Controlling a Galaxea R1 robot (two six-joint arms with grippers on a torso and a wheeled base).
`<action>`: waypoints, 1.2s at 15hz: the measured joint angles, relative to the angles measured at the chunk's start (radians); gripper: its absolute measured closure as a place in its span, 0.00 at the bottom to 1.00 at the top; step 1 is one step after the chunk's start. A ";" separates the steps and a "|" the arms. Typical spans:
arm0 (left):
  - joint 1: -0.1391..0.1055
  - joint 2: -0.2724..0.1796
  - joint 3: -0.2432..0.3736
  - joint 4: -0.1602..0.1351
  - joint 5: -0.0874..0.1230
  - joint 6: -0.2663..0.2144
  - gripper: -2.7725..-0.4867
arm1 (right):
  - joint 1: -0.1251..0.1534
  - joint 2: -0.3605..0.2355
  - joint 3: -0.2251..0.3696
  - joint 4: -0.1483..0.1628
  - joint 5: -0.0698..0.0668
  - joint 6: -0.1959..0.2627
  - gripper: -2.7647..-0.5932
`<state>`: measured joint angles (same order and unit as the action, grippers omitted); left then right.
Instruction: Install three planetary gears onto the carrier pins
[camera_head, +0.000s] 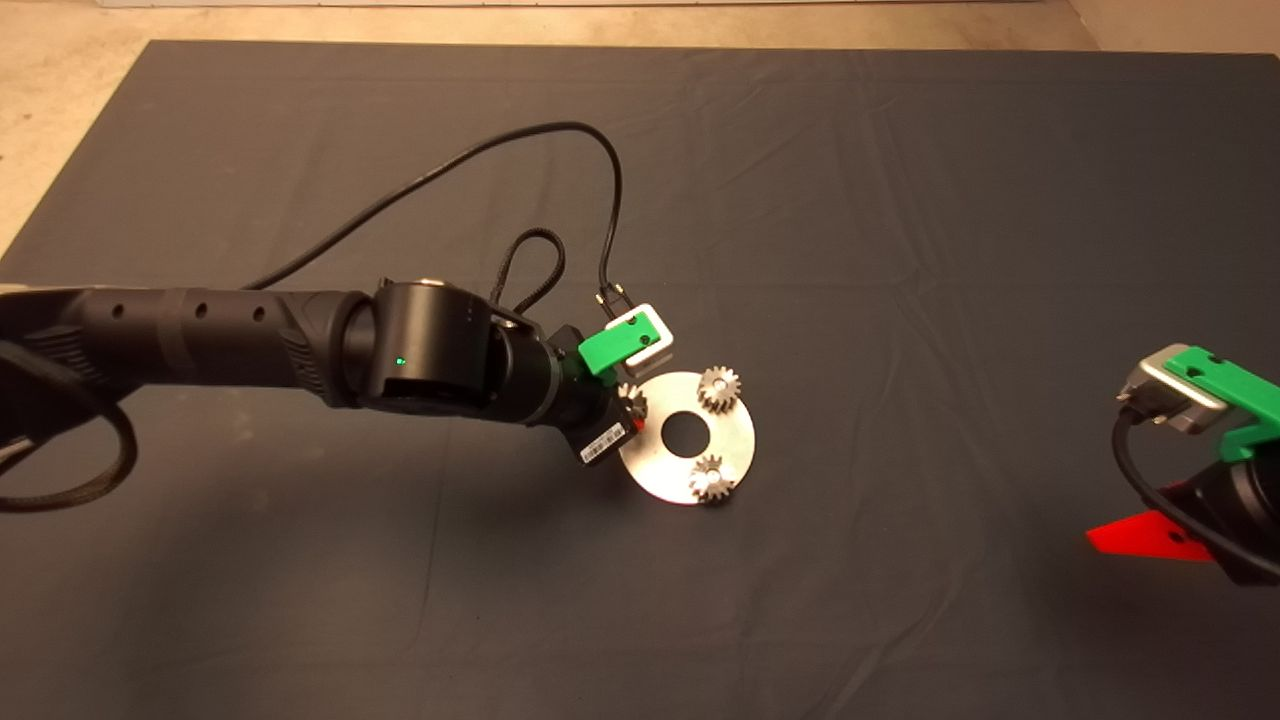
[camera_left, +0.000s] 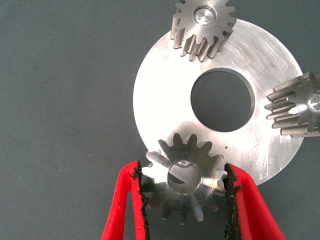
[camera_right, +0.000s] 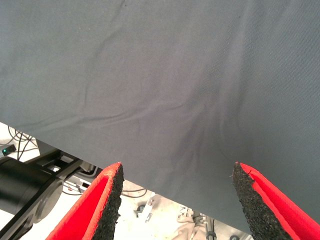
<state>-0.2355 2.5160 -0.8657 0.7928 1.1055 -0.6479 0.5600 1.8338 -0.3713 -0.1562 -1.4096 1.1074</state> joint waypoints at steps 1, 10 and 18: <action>0.000 0.000 0.000 0.000 0.000 -0.003 0.95 | 0.000 0.000 0.000 0.000 0.003 0.000 0.53; 0.017 0.000 0.004 0.028 -0.025 -0.009 0.95 | 0.000 0.000 0.000 0.000 0.034 0.000 0.53; 0.050 0.008 0.001 0.060 -0.021 -0.009 0.95 | 0.000 0.000 0.000 0.000 0.035 0.000 0.53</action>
<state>-0.1855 2.5238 -0.8649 0.8530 1.0843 -0.6566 0.5600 1.8343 -0.3713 -0.1562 -1.3743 1.1079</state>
